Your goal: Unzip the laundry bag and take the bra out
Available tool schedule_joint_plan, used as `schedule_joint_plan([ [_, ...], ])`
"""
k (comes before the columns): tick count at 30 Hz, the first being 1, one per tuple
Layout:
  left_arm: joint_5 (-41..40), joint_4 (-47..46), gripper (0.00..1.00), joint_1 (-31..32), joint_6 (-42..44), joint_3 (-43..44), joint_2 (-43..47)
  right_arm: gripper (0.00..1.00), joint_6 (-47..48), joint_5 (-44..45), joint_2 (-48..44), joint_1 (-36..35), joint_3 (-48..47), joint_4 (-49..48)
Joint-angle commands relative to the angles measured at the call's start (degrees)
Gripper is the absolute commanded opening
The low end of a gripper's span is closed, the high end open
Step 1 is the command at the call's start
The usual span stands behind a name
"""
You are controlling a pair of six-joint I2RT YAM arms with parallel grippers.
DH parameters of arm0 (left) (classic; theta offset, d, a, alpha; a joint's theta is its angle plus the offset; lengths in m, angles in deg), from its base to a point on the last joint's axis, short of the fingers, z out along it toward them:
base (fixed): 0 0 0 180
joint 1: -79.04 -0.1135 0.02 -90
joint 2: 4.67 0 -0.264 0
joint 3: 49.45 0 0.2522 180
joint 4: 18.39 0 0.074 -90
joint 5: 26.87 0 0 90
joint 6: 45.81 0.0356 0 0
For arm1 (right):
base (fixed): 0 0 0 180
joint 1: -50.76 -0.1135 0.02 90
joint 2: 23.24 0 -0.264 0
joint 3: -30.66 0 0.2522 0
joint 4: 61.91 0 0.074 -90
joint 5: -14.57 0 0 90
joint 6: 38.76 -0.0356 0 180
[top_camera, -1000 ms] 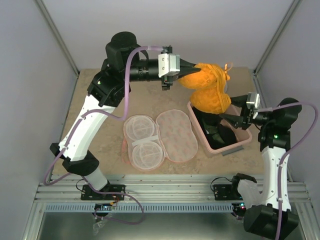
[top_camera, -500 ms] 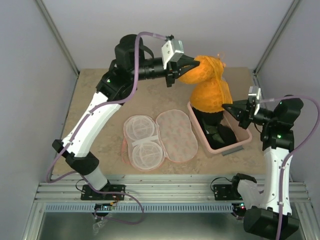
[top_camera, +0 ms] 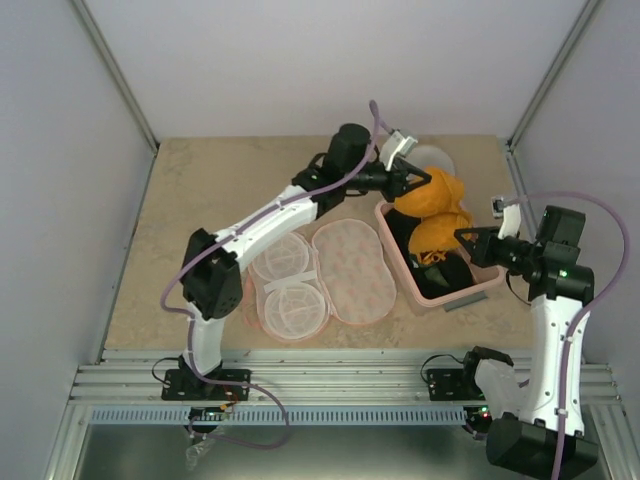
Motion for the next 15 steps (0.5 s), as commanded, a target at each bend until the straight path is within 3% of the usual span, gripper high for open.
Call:
schedule_joint_plan([
  [1,-2.1,-8.2,0.0,1.0,-7.8,-1.1,-2.5,0.0,1.5,12.0,0.0,0.3,2.1,7.8],
  [9,-11.2,-6.1,0.0,3.8,-6.2,-3.8,-7.1,0.01,-0.9,19.1,4.9,0.3,4.0,9.1],
  [15,-15.3,-4.3,0.0,4.1,-11.1,-7.4,-8.0,0.0,-2.6,23.1,7.5,0.3,3.8,9.5],
])
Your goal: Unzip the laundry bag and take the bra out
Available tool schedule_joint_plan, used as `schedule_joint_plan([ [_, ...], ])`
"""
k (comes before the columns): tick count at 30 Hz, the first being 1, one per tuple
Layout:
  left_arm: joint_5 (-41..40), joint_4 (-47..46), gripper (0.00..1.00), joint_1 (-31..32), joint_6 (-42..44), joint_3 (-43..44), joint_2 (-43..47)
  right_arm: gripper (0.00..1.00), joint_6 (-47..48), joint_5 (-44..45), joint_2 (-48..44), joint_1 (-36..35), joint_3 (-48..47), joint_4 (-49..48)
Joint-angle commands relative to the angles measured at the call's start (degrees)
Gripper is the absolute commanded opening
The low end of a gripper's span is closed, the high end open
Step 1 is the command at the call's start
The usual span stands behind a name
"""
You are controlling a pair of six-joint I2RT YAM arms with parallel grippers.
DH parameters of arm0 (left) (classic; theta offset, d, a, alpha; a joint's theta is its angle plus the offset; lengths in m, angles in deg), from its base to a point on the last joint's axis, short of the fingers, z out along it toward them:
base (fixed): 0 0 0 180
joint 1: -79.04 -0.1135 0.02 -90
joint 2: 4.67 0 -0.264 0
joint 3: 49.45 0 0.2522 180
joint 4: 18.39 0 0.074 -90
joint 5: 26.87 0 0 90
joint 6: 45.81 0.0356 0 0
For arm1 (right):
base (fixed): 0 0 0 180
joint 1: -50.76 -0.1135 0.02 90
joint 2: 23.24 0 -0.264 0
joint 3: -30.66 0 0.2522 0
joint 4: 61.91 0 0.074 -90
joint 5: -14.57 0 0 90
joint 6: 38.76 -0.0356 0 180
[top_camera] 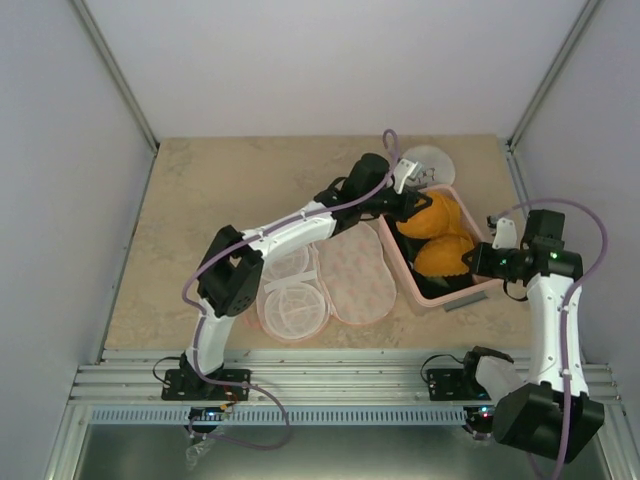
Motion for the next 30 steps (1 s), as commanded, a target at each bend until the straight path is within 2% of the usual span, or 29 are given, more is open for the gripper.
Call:
schedule_joint_plan([
  [1,-6.0,1.1,0.0,0.4,-3.7,-2.9,-1.1,0.01,-2.1,5.4,0.9,0.3,-0.8,1.6],
  [9,-12.8,0.8,0.01,1.3,-3.9,-2.5,-3.7,0.01,-3.9,11.9,4.8,0.0,-1.7,2.8],
  [11,-14.2,0.8,0.07,1.3,-3.0,-2.3,-4.2,0.05,-4.0,12.2,5.4,-0.2,-1.6,2.9],
  [13,-15.5,0.6,0.2,1.4,-2.4,-2.0,-4.6,0.15,-3.8,12.0,6.3,-0.5,-2.3,3.0],
  [16,-18.2,1.1,0.28,1.8,-0.6,-0.2,-5.1,0.26,-3.6,13.1,7.3,-0.5,-4.9,3.4],
  [18,-18.6,1.1,0.38,1.8,0.5,1.5,-5.2,0.34,-3.4,13.0,7.9,-0.5,-7.1,3.7],
  [19,-18.7,2.1,0.44,1.9,1.0,2.4,-5.3,0.36,-3.3,13.0,8.1,-0.5,-8.1,3.7],
  [24,-17.8,5.1,0.62,2.5,3.2,5.8,-5.0,0.41,-3.1,13.5,9.2,-0.5,-11.7,4.0],
  [27,-17.8,7.5,0.67,2.9,4.5,7.3,-4.5,0.42,-3.0,12.6,9.3,-0.9,-13.7,3.2],
  [30,-16.9,10.9,0.7,3.0,6.7,10.6,-3.6,0.4,-3.9,7.9,7.8,-3.9,-14.2,-3.0],
])
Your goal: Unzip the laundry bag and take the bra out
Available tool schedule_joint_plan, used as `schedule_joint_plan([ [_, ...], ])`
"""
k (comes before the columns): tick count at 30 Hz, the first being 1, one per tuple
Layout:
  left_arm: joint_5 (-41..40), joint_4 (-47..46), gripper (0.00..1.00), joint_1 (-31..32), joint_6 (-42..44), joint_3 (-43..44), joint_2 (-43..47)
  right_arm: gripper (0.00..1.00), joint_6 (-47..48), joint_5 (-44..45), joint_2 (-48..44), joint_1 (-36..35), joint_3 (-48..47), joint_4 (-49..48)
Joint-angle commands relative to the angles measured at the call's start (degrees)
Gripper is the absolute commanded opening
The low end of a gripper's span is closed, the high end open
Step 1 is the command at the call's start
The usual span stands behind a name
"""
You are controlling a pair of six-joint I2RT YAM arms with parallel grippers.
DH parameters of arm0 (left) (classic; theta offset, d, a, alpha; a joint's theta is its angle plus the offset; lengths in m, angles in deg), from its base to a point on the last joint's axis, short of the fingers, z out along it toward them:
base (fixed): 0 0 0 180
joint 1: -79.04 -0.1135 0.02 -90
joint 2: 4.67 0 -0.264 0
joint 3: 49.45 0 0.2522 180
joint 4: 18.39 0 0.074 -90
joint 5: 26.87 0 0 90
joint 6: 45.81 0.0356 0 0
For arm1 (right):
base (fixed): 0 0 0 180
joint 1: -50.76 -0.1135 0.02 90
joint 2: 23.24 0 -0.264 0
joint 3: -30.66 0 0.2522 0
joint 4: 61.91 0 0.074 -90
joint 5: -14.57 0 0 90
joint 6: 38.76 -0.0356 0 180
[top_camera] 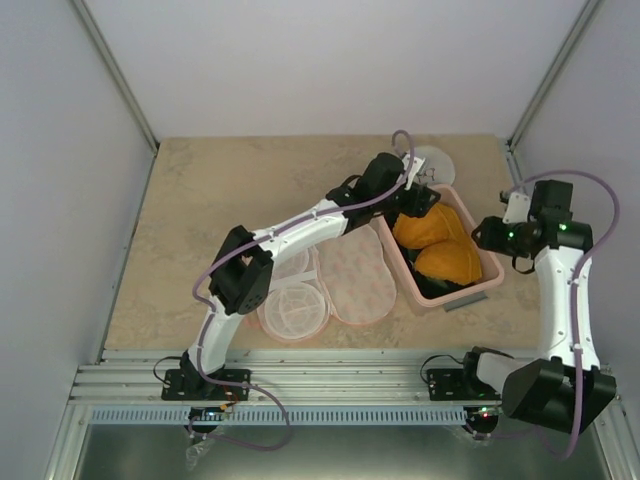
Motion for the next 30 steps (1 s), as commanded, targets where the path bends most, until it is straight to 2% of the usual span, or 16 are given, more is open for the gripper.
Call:
schedule_joint_plan([
  [1,0.9,7.3,0.72,0.6,5.2,6.4,1.6,0.4,-1.4,-6.8,-2.1,-5.4,-1.1,-9.1],
  [3,1.6,12.8,0.79,0.4,9.8,10.8,3.2,0.4,-3.1,-10.0,-2.8,-9.0,1.4,-17.1],
  [5,2.0,18.4,0.84,-0.6,13.7,14.4,5.8,0.39,-5.1,-7.7,-2.3,-12.7,4.4,-24.0],
  [10,3.2,30.4,0.91,-8.2,14.4,11.8,14.8,0.4,-7.1,-6.1,5.0,-19.3,7.0,-34.6],
  [15,-1.9,34.5,0.93,-17.5,11.7,-5.0,26.8,0.39,-8.3,-5.5,13.0,-20.0,8.5,-40.3],
  [22,0.3,32.0,0.93,-32.8,1.5,-31.6,41.7,0.37,-10.1,1.9,17.6,-20.1,8.3,-39.7],
  [26,0.2,28.9,0.97,-38.3,-5.5,-45.5,47.1,0.37,-8.4,6.7,16.4,-22.7,2.1,-34.9],
  [30,3.4,25.0,0.97,-47.2,-14.5,-57.1,49.9,0.39,-7.4,15.4,14.7,-30.7,-8.1,-27.3],
])
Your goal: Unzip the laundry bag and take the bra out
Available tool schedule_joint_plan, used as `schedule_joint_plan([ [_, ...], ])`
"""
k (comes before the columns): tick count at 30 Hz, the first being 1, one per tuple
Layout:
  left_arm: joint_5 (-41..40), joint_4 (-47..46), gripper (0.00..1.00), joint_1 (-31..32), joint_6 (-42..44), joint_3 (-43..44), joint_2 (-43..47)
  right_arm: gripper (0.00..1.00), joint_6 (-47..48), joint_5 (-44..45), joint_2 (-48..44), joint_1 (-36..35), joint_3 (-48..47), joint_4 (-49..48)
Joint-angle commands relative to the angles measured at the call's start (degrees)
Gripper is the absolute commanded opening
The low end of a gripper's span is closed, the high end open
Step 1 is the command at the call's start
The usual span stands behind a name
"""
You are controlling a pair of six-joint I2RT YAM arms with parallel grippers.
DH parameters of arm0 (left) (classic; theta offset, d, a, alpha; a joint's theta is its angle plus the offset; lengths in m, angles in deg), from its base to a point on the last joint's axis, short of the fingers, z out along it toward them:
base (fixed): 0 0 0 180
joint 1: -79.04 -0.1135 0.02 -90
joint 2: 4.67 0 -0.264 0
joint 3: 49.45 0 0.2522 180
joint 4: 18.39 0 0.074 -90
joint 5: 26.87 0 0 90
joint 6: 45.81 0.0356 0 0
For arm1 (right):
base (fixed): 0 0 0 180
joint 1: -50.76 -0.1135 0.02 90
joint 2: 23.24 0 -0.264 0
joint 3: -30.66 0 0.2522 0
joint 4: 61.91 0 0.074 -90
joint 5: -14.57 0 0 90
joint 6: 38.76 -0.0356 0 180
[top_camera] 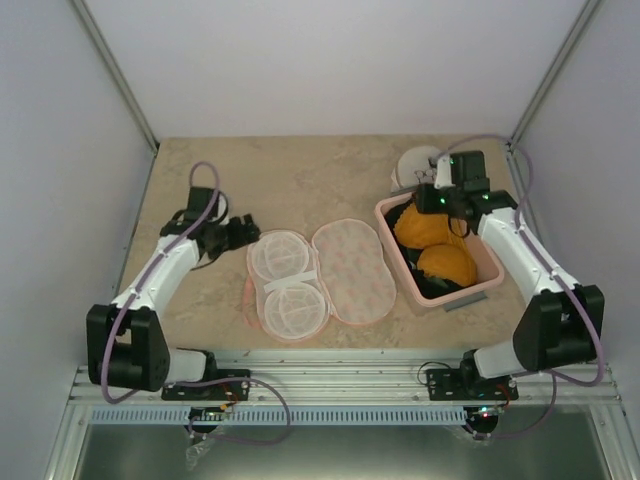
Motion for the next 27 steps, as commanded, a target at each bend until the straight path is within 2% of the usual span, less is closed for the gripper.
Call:
schedule_joint_plan([
  [1,2.3,-5.5,0.97,-7.7,-11.2,-9.3,4.4,0.41,0.7,11.7,-3.6,-9.3,-10.7,7.6],
  [2,2.3,-6.5,0.96,-7.8,-11.1,-11.3,5.5,0.42,0.0,13.8,-4.5,-12.0,-11.6,8.5],
  [6,10.9,-12.8,0.87,-7.8,-15.2,-20.7,9.8,0.45,-3.4,18.0,-6.8,-23.8,-9.7,5.9],
  [10,13.0,-16.3,0.79,-7.8,-19.0,-29.4,14.6,0.46,-5.8,14.9,-3.5,-33.9,-6.3,1.1],
  [15,13.8,-22.1,0.74,-5.6,-25.7,-39.9,22.3,0.47,-7.2,12.7,2.5,-39.4,-4.4,-4.1],
  [20,13.4,-26.1,0.73,0.3,-28.9,-43.2,23.5,0.46,-8.0,9.6,6.4,-40.4,-3.8,-6.1],
  [25,12.5,-28.1,0.55,1.4,-28.9,-44.0,19.4,0.47,-9.3,9.3,6.4,-40.6,-0.5,-8.0],
  [27,12.1,-29.2,0.36,1.8,-28.2,-43.9,18.7,0.46,-10.1,9.9,5.8,-40.6,1.3,-8.7],
])
